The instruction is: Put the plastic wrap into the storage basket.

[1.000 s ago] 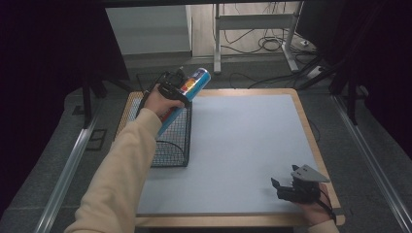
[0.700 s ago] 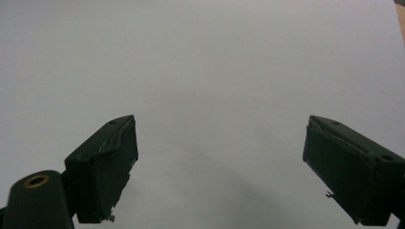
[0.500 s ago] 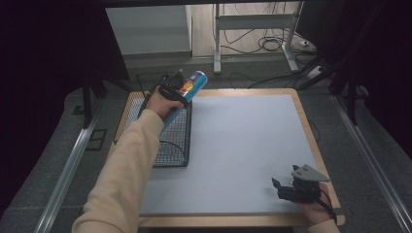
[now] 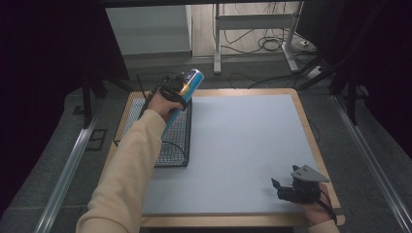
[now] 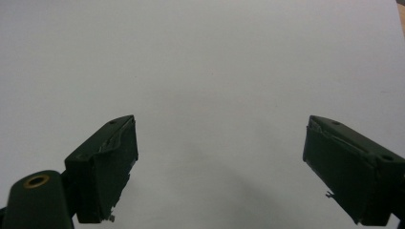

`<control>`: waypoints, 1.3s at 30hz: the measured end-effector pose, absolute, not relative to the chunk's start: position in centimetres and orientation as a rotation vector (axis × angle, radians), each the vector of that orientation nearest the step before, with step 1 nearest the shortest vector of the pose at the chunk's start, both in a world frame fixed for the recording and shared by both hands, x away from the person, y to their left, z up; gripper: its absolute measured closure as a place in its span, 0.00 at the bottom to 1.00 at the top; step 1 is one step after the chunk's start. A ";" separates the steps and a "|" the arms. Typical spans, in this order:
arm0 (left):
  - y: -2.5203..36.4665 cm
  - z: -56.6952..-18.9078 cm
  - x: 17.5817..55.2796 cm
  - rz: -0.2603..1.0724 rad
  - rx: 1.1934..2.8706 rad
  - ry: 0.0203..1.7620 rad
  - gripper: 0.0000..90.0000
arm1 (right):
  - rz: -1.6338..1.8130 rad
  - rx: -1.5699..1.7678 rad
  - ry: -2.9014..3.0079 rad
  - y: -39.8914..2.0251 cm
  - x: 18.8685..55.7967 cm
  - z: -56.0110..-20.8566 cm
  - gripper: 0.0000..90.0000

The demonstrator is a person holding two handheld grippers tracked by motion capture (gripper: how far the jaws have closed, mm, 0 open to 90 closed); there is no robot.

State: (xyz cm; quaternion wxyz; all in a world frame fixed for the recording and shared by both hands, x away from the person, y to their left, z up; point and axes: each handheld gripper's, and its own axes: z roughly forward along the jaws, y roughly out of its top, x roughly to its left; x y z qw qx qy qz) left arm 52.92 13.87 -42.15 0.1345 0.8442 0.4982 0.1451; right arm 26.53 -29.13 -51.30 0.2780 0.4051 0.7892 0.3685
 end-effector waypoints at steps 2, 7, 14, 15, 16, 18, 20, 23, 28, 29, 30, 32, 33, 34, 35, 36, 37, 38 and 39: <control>13.9 -42.6 53.1 0.436 2.458 1.458 0.35 | 0.990 1.087 2.120 -29.1 26.5 -51.3 0.13; 13.9 -43.2 53.5 0.471 2.467 1.491 0.35 | 0.989 1.085 2.120 -29.1 26.5 -51.3 0.13; 14.0 -43.6 53.7 0.481 2.467 1.504 0.35 | 0.989 1.083 2.119 -29.1 26.5 -51.3 0.13; 14.0 -43.6 53.7 0.482 2.467 1.502 0.35 | 0.989 1.084 2.119 -29.1 26.5 -51.3 0.13; 14.0 -43.6 53.6 0.482 2.463 1.505 0.35 | 0.989 1.084 2.119 -29.1 26.5 -51.3 0.13; 14.0 -43.5 53.6 0.488 2.459 1.496 0.35 | 0.989 1.083 2.119 -29.1 26.5 -51.3 0.13; 14.1 -43.1 53.5 0.504 2.412 1.484 0.33 | 0.987 1.082 2.120 -29.1 26.5 -51.3 0.13; 13.9 -42.4 53.1 0.537 2.376 1.479 0.29 | 0.987 1.084 2.121 -29.1 26.5 -51.3 0.13; 13.9 -41.3 52.2 0.505 2.338 1.463 0.20 | 0.988 1.079 2.122 -29.0 26.5 -51.3 0.13; 13.9 -41.1 51.9 0.494 2.329 1.453 0.19 | 0.988 1.080 2.124 -29.0 26.5 -51.3 0.13; 13.9 -40.9 51.7 0.484 2.319 1.449 0.18 | 0.988 1.080 2.125 -29.0 26.5 -51.3 0.13; 13.9 -40.5 51.0 0.476 2.296 1.430 0.17 | 0.988 1.081 2.125 -29.1 26.5 -51.3 0.13; 13.9 -40.3 50.7 0.468 2.282 1.419 0.17 | 0.988 1.081 2.124 -29.1 26.5 -51.3 0.13; 13.9 -40.0 50.3 0.456 2.274 1.407 0.17 | 0.985 1.079 2.125 -29.1 26.5 -51.3 0.13; 13.8 -39.8 49.9 0.452 2.266 1.393 0.16 | 0.986 1.077 2.124 -29.1 26.4 -51.2 0.13; 13.8 -39.7 49.5 0.436 2.258 1.377 0.16 | 0.986 1.075 2.125 -29.0 26.4 -51.2 0.13; 13.8 -39.5 49.1 0.420 2.256 1.362 0.16 | 0.986 1.073 2.122 -29.0 26.4 -51.2 0.13; 13.8 -39.3 48.7 0.422 2.259 1.346 0.16 | 0.987 1.072 2.121 -29.0 26.4 -51.2 0.13; 13.7 -39.1 48.2 0.431 2.253 1.332 0.16 | 0.988 1.072 2.120 -29.0 26.4 -51.2 0.13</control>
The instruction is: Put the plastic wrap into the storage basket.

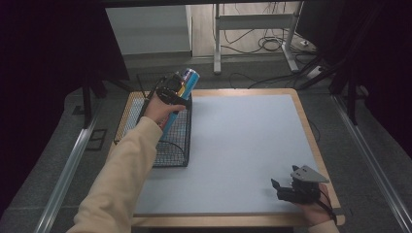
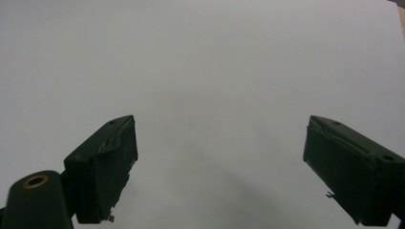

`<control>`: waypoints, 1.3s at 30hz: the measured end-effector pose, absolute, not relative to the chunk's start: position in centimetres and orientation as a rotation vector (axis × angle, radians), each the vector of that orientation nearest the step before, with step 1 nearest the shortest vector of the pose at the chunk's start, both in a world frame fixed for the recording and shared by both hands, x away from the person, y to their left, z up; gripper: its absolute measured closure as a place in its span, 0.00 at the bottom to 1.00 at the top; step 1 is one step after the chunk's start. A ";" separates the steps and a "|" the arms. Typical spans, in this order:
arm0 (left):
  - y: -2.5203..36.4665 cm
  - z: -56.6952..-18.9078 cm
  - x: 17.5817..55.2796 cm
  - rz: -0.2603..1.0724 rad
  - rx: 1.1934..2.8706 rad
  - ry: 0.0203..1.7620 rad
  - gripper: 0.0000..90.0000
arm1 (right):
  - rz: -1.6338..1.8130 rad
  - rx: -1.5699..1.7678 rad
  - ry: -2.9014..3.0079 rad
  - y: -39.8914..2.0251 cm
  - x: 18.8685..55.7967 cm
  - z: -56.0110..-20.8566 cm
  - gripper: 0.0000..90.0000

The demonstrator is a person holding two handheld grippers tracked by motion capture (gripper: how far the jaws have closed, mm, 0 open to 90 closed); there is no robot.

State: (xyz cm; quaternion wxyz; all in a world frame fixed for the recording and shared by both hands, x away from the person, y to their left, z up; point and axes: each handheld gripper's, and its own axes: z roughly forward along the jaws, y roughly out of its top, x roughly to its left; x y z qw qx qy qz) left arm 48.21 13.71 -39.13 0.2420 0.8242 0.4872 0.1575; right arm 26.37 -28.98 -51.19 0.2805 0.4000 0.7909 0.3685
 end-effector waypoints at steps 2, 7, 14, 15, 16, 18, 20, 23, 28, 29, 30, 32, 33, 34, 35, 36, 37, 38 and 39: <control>13.8 -38.5 47.3 0.438 2.230 1.304 0.16 | 0.989 1.072 2.118 -29.0 26.3 -51.1 0.13; 13.7 -37.2 44.7 0.426 2.219 1.221 0.17 | 0.995 1.070 2.116 -28.9 26.3 -51.1 0.13; 12.4 -37.3 40.9 0.376 2.229 1.103 0.16 | 0.995 1.066 2.114 -28.8 26.2 -51.0 0.13; 12.2 -37.3 40.3 0.362 2.227 1.082 0.17 | 0.995 1.066 2.114 -28.7 26.1 -51.0 0.13; 12.0 -37.4 39.8 0.344 2.227 1.062 0.17 | 0.995 1.067 2.114 -28.7 26.1 -51.0 0.13; 11.4 -37.5 38.7 0.329 2.227 1.023 0.17 | 0.993 1.064 2.115 -28.6 26.1 -51.0 0.13; 10.8 -37.7 37.6 0.322 2.221 0.979 0.17 | 0.992 1.061 2.116 -28.6 26.1 -51.0 0.13; 9.6 -38.2 36.0 0.300 2.220 0.913 0.17 | 0.990 1.065 2.117 -28.6 26.1 -51.0 0.13; 8.3 -40.0 33.5 0.259 2.222 0.848 0.18 | 0.992 1.065 2.112 -28.6 26.1 -50.9 0.13; 8.2 -40.6 33.1 0.245 2.223 0.845 0.19 | 0.992 1.066 2.112 -28.7 26.0 -50.9 0.13; 8.1 -41.1 32.7 0.233 2.221 0.841 0.19 | 0.992 1.066 2.112 -28.7 26.0 -50.9 0.13; 7.9 -42.2 32.0 0.230 2.223 0.840 0.19 | 0.990 1.065 2.113 -28.7 26.1 -51.0 0.13; 7.9 -42.8 31.6 0.235 2.228 0.837 0.19 | 0.990 1.065 2.114 -28.7 26.1 -51.0 0.13; 7.8 -43.3 31.3 0.235 2.229 0.839 0.20 | 0.991 1.066 2.115 -28.7 26.1 -51.0 0.13; 7.8 -43.8 31.0 0.223 2.230 0.840 0.20 | 0.990 1.065 2.115 -28.6 26.1 -51.0 0.13; 7.9 -44.2 30.8 0.212 2.231 0.841 0.20 | 0.989 1.065 2.116 -28.6 26.1 -51.0 0.13; 8.0 -44.8 30.4 0.199 2.231 0.848 0.20 | 0.985 1.060 2.118 -28.6 26.1 -51.0 0.13; 8.1 -45.4 30.1 0.192 2.233 0.855 0.20 | 0.984 1.060 2.120 -28.6 26.1 -51.1 0.13; 8.2 -46.0 29.7 0.190 2.232 0.868 0.20 | 0.982 1.059 2.122 -28.6 26.1 -51.1 0.13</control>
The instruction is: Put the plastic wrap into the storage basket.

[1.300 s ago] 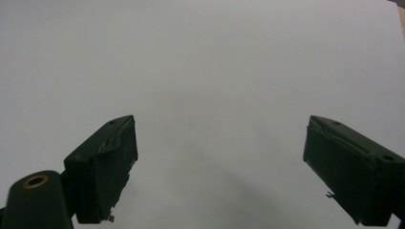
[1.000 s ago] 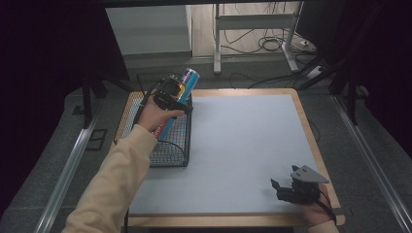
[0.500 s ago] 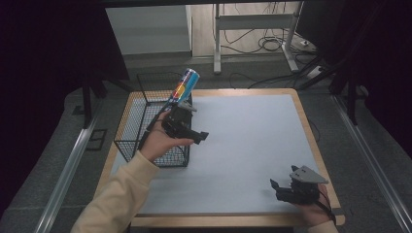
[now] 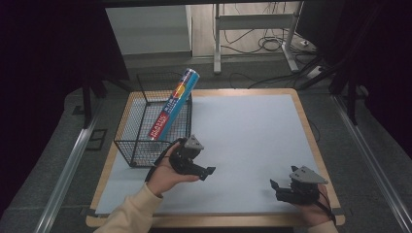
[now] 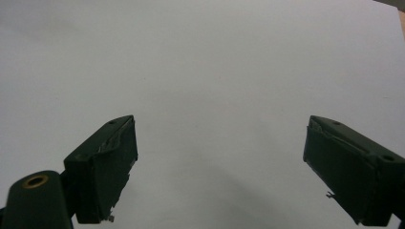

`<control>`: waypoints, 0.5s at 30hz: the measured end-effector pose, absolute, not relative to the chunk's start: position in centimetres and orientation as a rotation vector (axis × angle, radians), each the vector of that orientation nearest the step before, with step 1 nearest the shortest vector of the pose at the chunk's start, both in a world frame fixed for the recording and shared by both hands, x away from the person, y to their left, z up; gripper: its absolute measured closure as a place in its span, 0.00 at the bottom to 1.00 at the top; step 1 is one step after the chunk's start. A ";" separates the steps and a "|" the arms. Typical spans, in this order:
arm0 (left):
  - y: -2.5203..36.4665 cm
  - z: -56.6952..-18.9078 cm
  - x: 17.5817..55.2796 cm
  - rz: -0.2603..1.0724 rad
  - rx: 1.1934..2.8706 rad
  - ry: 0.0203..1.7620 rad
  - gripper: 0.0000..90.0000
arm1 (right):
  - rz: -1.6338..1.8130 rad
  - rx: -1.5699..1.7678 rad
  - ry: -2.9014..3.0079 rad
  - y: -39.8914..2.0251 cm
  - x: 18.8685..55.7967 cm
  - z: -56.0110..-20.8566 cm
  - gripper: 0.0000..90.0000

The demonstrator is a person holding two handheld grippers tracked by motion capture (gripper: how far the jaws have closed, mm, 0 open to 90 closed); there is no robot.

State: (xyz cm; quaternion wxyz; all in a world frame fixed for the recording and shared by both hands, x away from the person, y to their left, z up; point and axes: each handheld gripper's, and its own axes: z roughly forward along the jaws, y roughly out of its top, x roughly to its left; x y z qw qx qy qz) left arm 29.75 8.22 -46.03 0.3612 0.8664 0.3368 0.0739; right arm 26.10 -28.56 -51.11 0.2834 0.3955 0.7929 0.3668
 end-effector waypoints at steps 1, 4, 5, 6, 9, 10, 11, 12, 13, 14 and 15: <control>8.3 -46.4 29.5 0.196 2.227 0.872 0.20 | 0.982 1.059 2.122 -28.5 26.1 -51.1 0.13; 8.4 -47.8 28.9 0.201 2.244 0.888 0.22 | 0.977 1.063 2.124 -28.5 26.2 -51.2 0.13; 8.4 -48.1 28.8 0.209 2.248 0.892 0.21 | 0.977 1.062 2.125 -28.5 26.2 -51.2 0.13; 8.3 -48.2 28.6 0.222 2.251 0.893 0.21 | 0.975 1.061 2.124 -28.5 26.2 -51.2 0.13; 7.9 -48.7 28.2 0.220 2.269 0.881 0.21 | 0.971 1.061 2.123 -28.5 26.2 -51.2 0.13; 7.8 -48.9 28.2 0.219 2.277 0.874 0.21 | 0.973 1.062 2.118 -28.6 26.2 -51.2 0.13; 7.7 -49.1 28.1 0.214 2.281 0.877 0.21 | 0.973 1.062 2.116 -28.6 26.2 -51.2 0.13; 7.7 -49.3 28.0 0.214 2.291 0.869 0.21 | 0.974 1.061 2.114 -28.6 26.2 -51.1 0.13; 7.6 -49.4 28.0 0.215 2.293 0.867 0.21 | 0.975 1.062 2.115 -28.7 26.2 -51.2 0.13; 7.6 -49.5 27.9 0.218 2.284 0.866 0.21 | 0.975 1.061 2.116 -28.7 26.2 -51.2 0.13; 7.6 -49.5 27.9 0.220 2.293 0.854 0.21 | 0.974 1.059 2.116 -28.7 26.2 -51.2 0.13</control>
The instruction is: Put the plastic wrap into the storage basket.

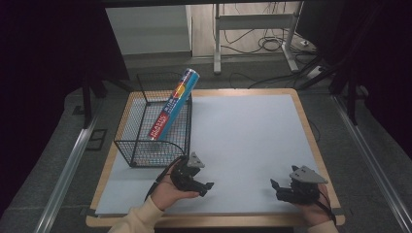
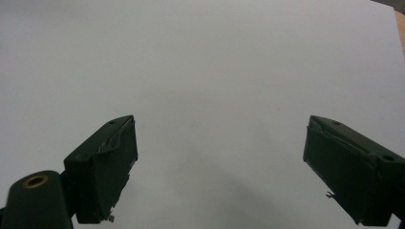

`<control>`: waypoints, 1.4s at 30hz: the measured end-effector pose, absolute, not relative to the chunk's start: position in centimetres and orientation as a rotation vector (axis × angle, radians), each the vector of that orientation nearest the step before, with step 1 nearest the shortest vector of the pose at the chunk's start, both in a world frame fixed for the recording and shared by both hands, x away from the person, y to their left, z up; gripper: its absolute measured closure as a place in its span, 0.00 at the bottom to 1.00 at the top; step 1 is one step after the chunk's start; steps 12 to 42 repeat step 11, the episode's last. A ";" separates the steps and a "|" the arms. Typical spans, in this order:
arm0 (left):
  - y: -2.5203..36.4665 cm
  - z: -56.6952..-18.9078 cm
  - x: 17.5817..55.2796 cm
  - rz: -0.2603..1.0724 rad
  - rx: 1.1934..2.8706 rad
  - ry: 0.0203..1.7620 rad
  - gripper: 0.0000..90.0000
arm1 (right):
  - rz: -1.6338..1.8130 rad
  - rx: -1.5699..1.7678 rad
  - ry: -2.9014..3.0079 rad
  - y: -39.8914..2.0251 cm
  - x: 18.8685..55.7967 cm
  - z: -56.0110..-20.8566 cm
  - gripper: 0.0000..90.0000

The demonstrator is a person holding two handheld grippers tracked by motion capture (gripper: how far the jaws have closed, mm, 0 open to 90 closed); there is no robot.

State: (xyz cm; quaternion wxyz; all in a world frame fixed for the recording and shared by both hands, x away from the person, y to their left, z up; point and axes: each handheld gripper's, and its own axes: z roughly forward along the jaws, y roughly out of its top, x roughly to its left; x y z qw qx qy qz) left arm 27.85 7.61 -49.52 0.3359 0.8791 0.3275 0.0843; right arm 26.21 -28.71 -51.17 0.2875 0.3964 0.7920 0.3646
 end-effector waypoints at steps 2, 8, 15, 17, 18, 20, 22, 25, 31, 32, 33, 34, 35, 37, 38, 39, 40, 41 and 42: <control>7.6 -49.6 27.8 0.222 2.286 0.850 0.21 | 0.970 1.054 2.115 -28.8 26.2 -51.2 0.13; 8.1 -49.9 27.8 0.230 2.286 0.871 0.21 | 0.971 1.057 2.114 -28.9 26.3 -51.2 0.13; 8.3 -50.1 27.8 0.237 2.299 0.874 0.20 | 0.976 1.049 2.117 -28.7 26.3 -51.2 0.13; 8.3 -50.1 27.8 0.237 2.299 0.874 0.20 | 0.976 1.049 2.117 -28.7 26.3 -51.2 0.13; 8.3 -50.1 27.8 0.237 2.299 0.874 0.20 | 0.976 1.049 2.117 -28.7 26.3 -51.2 0.13; 8.3 -50.1 27.8 0.237 2.299 0.874 0.20 | 0.976 1.049 2.117 -28.7 26.3 -51.2 0.13; 8.3 -50.1 27.8 0.237 2.299 0.874 0.20 | 0.976 1.049 2.117 -28.7 26.3 -51.2 0.13; 8.3 -50.1 27.8 0.237 2.299 0.874 0.20 | 0.976 1.049 2.117 -28.7 26.3 -51.2 0.13; 8.3 -50.1 27.8 0.237 2.299 0.874 0.20 | 0.976 1.049 2.117 -28.7 26.3 -51.2 0.13; 8.3 -50.1 27.8 0.237 2.299 0.874 0.20 | 0.976 1.049 2.117 -28.7 26.3 -51.2 0.13; 8.3 -50.1 27.8 0.237 2.299 0.874 0.20 | 0.976 1.049 2.117 -28.7 26.3 -51.2 0.13; 8.3 -50.1 27.8 0.237 2.299 0.874 0.20 | 0.976 1.049 2.117 -28.7 26.3 -51.2 0.13; 8.3 -50.1 27.8 0.237 2.299 0.874 0.20 | 0.976 1.049 2.117 -28.7 26.3 -51.2 0.13; 8.3 -50.1 27.8 0.237 2.299 0.874 0.20 | 0.976 1.049 2.117 -28.7 26.3 -51.2 0.13; 8.3 -50.1 27.8 0.237 2.299 0.874 0.20 | 0.976 1.049 2.117 -28.7 26.3 -51.2 0.13; 8.3 -50.1 27.8 0.237 2.299 0.874 0.20 | 0.976 1.049 2.117 -28.7 26.3 -51.2 0.13; 8.3 -50.1 27.8 0.237 2.299 0.874 0.20 | 0.976 1.049 2.117 -28.7 26.3 -51.2 0.13; 8.3 -50.1 27.8 0.237 2.299 0.874 0.20 | 0.976 1.049 2.117 -28.7 26.3 -51.2 0.13; 8.3 -50.1 27.8 0.237 2.299 0.874 0.20 | 0.976 1.049 2.117 -28.7 26.3 -51.2 0.13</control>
